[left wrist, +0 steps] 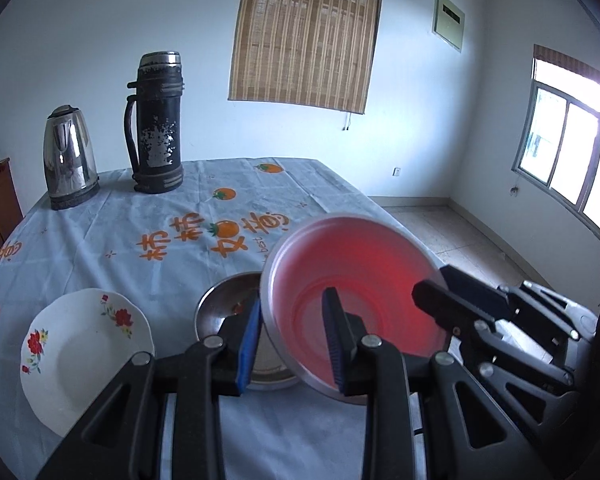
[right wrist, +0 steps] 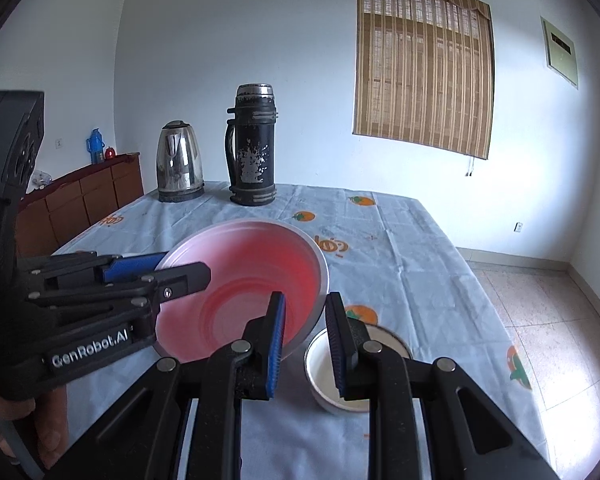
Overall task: Organize plates and bowls
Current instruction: 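Lift the pink bowl and carry it over the steel bowl, then lower the pink bowl into the steel bowl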
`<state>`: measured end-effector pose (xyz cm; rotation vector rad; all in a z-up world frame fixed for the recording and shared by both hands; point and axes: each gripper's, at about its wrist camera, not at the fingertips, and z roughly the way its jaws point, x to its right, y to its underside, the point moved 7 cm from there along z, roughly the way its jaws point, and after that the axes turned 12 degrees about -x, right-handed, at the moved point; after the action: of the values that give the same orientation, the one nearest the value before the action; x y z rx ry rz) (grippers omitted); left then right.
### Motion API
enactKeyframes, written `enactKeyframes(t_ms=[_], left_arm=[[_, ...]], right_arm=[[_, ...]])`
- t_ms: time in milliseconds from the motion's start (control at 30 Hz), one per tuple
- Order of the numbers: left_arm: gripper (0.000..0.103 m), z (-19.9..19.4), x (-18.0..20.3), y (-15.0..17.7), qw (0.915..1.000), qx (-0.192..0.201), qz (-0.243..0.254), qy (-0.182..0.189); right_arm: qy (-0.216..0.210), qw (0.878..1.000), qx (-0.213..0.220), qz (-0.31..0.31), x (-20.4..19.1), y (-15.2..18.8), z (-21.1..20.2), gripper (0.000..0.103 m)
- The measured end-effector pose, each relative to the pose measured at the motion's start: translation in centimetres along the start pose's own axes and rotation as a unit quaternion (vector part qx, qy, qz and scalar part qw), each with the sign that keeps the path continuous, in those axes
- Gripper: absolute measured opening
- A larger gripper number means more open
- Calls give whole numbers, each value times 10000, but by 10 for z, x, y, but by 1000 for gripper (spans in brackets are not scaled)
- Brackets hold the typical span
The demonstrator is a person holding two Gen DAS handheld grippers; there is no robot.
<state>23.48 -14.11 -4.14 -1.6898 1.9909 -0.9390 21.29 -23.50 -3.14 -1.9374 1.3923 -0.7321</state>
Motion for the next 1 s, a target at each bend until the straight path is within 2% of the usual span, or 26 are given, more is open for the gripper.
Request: enactKeyframes(t_ms=[333, 667, 1000], left_arm=[[29, 15, -17, -12, 9998, -43, -180, 81], [29, 22, -35, -24, 9995, 170, -255, -5], [29, 39, -45, -17, 9993, 32, -368, 71]], right_arm=[[95, 9999, 5, -105, -1, -27, 21, 23], [-103, 9992, -386, -75, -9, -22, 59, 22], [-54, 9982, -597, -96, -12, -14, 79, 22]])
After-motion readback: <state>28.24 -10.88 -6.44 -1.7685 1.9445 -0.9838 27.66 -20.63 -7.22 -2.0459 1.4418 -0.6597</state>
